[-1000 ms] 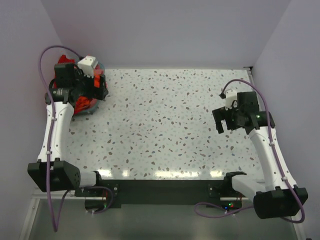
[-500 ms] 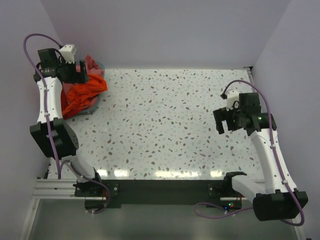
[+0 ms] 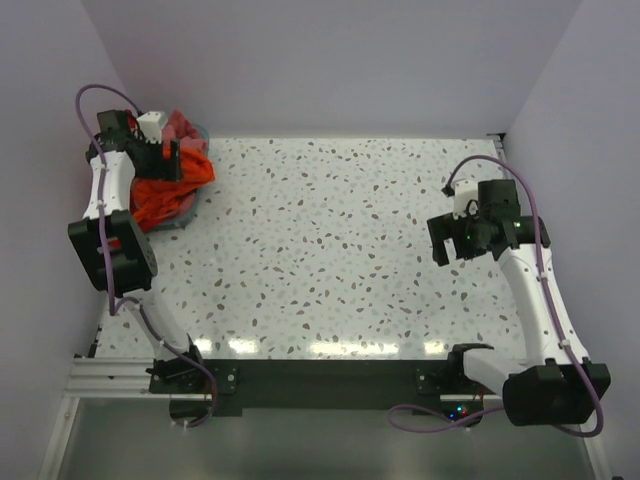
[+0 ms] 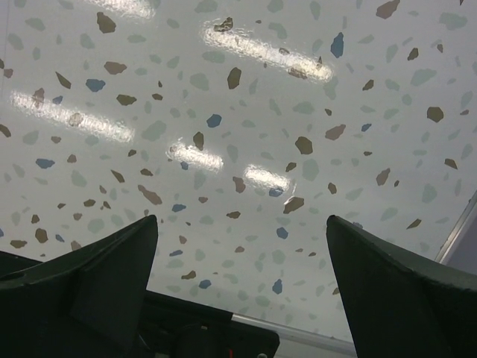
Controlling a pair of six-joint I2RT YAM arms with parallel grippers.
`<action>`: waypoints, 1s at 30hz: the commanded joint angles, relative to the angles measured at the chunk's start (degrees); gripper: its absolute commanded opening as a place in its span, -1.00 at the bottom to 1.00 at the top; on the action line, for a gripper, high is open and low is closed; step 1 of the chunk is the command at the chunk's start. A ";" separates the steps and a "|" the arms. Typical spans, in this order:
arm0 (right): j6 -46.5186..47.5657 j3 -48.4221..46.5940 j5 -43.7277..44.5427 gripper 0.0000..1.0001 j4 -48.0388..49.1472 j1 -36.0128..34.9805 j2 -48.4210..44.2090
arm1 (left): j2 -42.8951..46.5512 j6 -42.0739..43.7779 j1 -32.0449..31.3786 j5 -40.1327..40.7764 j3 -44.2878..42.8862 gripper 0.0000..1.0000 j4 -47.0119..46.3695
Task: Fold and stack the t-shirts
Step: Grab the tshirt from the pile
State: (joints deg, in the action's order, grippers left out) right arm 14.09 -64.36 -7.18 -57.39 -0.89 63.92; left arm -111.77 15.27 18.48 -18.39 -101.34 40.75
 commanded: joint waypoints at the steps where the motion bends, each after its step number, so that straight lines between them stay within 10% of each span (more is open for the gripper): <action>1: 0.50 -2.79 -1.35 0.97 -1.59 0.36 0.68 | -1.61 1.78 0.24 1.43 0.62 0.80 -3.40; 16: 2.43 -5.43 -1.17 0.95 -2.47 0.36 4.10 | -5.83 2.40 0.15 -1.21 -5.79 -1.00 -0.24; 30: 3.05 -7.54 -0.82 0.93 -2.03 0.45 2.52 | 13.23 -7.70 0.15 -12.19 -15.20 -1.00 -12.53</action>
State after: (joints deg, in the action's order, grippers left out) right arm 16.60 -69.41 -7.53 -59.51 -0.73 68.07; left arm -105.65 12.12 18.48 -25.65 -111.61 37.45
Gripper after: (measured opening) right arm 0.966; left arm 0.016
